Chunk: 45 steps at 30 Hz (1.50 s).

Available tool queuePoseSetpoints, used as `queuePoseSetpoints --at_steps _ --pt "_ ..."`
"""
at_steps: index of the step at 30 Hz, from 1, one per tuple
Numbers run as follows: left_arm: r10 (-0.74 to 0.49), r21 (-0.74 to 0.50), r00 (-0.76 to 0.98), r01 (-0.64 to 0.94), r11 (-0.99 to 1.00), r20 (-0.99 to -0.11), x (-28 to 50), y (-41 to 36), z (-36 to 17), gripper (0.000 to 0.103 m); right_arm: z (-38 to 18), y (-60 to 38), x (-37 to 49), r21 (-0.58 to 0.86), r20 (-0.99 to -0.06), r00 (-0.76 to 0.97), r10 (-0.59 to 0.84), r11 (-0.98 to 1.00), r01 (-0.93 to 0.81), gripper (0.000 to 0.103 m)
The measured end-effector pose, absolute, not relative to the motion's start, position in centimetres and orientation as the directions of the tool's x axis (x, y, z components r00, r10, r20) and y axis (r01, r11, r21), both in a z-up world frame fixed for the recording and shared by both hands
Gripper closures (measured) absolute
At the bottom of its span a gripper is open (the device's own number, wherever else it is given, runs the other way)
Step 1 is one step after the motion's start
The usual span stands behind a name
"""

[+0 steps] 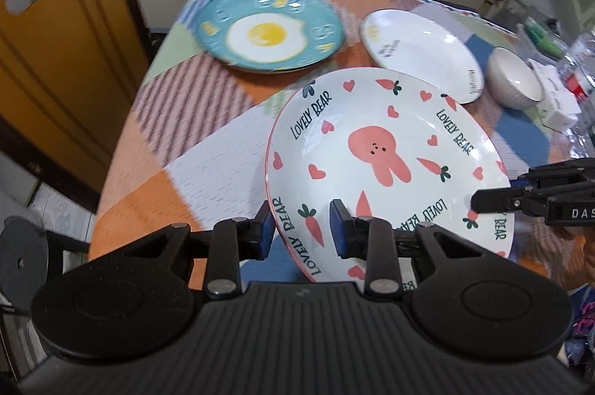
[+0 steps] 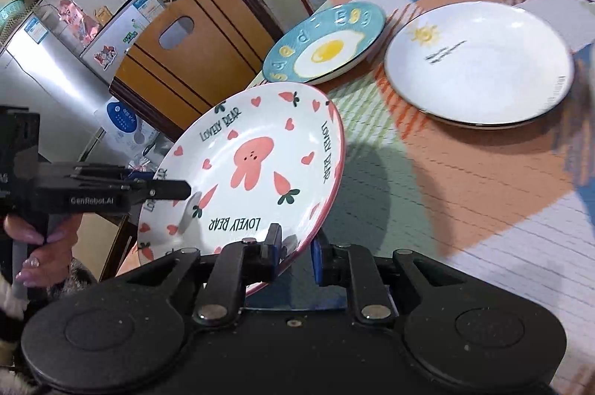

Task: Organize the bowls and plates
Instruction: 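Lift the pink-bunny plate with the left gripper and carry it toward the white bowl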

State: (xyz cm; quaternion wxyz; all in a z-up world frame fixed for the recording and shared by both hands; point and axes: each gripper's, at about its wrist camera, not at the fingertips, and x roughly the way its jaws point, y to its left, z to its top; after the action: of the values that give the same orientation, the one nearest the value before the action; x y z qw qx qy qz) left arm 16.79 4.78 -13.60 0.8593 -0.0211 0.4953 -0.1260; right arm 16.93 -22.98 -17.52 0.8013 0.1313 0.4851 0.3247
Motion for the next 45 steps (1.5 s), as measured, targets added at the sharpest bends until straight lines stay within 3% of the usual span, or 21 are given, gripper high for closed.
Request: queuePoseSetpoints --at_steps 24,36,45 --pt "-0.293 -0.207 0.287 0.293 0.933 -0.912 19.9 -3.9 -19.2 0.073 -19.3 -29.5 14.9 0.416 -0.790 0.337 0.513 0.851 -0.321 0.080" --pt "-0.248 -0.149 0.293 0.322 0.935 -0.923 20.0 -5.4 -19.9 0.074 -20.1 -28.1 14.9 0.298 -0.839 0.368 0.401 0.904 -0.307 0.073" --pt "-0.232 -0.156 0.293 0.260 0.953 -0.928 19.6 -4.9 -18.6 0.072 -19.7 -27.0 14.1 0.211 -0.853 0.414 0.320 0.934 -0.287 0.067"
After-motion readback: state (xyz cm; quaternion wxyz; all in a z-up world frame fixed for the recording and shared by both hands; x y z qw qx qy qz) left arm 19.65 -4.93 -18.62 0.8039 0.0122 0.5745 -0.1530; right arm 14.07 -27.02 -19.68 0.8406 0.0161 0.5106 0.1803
